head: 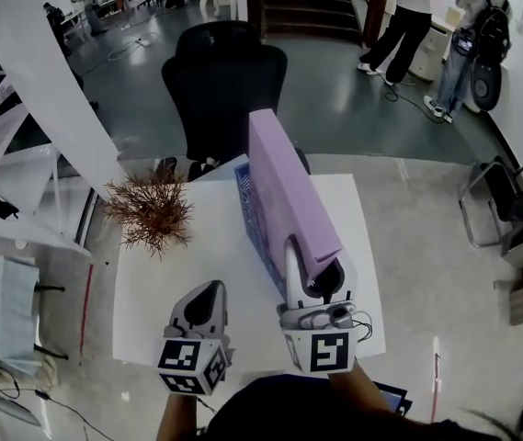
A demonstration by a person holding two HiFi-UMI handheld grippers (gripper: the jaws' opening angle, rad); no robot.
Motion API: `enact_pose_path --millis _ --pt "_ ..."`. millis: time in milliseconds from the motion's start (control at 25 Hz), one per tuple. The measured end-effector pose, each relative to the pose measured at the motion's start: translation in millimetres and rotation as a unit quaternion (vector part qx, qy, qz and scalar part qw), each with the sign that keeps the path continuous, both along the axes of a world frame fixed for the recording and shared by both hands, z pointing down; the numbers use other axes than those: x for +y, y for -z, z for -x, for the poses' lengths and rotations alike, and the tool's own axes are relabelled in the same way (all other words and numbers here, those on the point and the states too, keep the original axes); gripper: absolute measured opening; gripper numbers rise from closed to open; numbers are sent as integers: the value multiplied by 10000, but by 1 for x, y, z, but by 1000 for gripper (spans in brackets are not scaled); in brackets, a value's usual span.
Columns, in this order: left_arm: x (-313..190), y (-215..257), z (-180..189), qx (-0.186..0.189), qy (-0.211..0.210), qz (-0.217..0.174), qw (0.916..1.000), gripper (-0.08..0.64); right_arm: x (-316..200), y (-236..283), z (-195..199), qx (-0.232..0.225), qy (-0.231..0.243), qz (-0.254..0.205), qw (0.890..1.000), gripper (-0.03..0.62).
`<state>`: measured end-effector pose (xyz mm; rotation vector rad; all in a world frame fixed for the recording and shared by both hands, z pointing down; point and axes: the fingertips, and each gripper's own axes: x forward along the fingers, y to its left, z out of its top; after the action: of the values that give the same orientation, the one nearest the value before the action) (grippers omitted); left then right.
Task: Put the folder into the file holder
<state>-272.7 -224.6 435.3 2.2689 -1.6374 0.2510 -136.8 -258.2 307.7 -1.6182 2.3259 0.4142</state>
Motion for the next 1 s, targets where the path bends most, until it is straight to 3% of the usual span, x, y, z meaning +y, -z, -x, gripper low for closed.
enact_pose_path --millis 1000 --pt "15 7 -29 -47 -150 -123 9998 6 6 -33 -10 22 268 141 9995 138"
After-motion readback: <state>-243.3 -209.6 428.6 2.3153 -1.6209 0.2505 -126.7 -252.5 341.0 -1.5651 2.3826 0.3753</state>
